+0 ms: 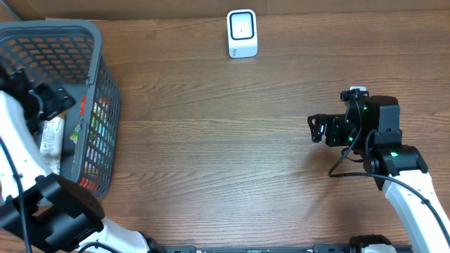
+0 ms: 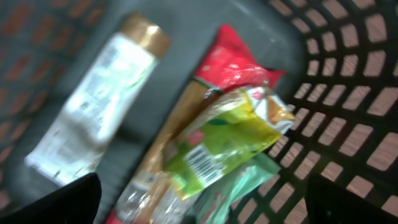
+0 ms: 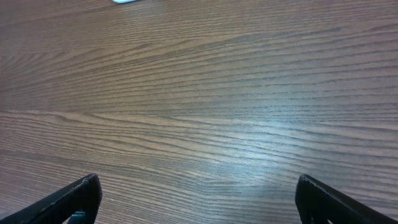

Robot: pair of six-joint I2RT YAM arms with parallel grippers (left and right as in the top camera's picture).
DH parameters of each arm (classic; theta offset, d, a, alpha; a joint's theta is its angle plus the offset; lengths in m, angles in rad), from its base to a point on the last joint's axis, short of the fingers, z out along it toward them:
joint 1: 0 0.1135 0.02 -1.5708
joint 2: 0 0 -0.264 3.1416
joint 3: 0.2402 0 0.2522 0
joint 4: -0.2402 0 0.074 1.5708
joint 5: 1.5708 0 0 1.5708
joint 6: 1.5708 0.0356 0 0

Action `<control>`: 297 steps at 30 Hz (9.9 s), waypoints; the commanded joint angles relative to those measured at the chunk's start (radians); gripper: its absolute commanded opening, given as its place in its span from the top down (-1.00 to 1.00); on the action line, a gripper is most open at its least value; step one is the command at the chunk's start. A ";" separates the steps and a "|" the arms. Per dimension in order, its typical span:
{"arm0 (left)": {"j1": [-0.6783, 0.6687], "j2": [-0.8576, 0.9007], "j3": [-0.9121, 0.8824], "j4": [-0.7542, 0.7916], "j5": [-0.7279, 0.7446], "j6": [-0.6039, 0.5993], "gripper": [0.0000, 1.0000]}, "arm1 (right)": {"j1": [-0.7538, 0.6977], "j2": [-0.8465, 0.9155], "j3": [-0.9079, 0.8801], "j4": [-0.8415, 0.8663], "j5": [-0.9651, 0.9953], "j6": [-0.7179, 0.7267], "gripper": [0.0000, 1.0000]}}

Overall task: Scan the item barcode
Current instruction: 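Reach the left gripper into the basket and grasp the green tea pouch, then lift the green tea pouch out and place it on the table center, then reach the left gripper into the basket and grasp the pasta pack, then carry the red-and-yellow pasta pack out and lay it on the table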

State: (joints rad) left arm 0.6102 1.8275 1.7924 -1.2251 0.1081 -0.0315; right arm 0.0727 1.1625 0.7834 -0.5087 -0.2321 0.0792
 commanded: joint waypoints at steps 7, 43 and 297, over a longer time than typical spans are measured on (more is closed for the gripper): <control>-0.035 0.011 -0.162 0.122 -0.027 0.055 -0.95 | -0.001 -0.003 0.017 0.002 -0.009 0.005 -1.00; -0.035 0.012 -0.324 0.254 -0.022 -0.056 0.92 | -0.001 -0.003 0.016 0.006 -0.008 0.005 -1.00; -0.143 -0.100 0.584 -0.465 -0.038 -0.158 -0.96 | -0.001 0.061 0.016 -0.018 -0.005 0.005 -1.00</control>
State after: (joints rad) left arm 0.3847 1.7405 2.4424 -1.6844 0.0669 -0.2241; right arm 0.0727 1.2205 0.7834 -0.5255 -0.2321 0.0788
